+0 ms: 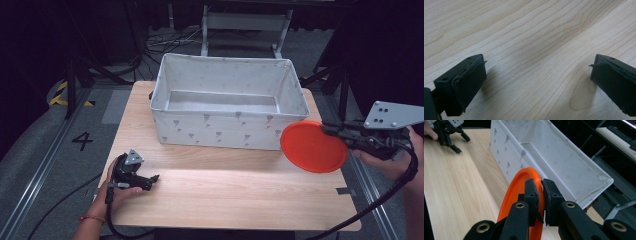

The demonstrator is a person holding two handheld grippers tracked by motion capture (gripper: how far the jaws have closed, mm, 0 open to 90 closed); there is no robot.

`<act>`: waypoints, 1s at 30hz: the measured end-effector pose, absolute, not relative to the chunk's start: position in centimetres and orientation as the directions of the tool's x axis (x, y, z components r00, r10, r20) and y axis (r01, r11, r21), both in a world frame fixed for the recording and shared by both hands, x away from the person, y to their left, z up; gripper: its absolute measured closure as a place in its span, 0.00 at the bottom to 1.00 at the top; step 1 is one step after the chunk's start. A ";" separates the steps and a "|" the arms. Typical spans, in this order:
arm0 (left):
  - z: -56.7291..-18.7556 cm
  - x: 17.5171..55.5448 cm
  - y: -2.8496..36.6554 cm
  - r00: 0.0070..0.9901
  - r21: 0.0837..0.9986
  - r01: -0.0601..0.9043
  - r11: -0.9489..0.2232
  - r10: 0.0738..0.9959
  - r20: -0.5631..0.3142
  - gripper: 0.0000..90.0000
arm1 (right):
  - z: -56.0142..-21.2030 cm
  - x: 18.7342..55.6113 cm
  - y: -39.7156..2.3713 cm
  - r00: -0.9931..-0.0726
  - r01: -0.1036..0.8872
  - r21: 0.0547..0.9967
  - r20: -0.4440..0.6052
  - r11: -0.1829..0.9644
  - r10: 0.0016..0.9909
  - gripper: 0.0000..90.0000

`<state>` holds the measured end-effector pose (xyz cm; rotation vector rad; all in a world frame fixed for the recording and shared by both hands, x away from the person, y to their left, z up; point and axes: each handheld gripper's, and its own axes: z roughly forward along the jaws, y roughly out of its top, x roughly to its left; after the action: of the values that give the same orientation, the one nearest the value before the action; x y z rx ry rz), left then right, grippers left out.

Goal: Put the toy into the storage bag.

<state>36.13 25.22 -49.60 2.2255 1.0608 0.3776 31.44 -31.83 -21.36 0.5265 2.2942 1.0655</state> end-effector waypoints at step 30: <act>-49.6 36.1 25.2 0.633 0.654 0.591 -0.473 0.774 -0.013 0.01 | -15.2 41.4 -29.1 -0.731 0.132 0.789 -0.331 0.599 0.597 0.92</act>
<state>36.12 25.22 -49.60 2.2259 1.0613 0.3784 41.37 -29.13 -15.18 0.5743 2.2435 1.0423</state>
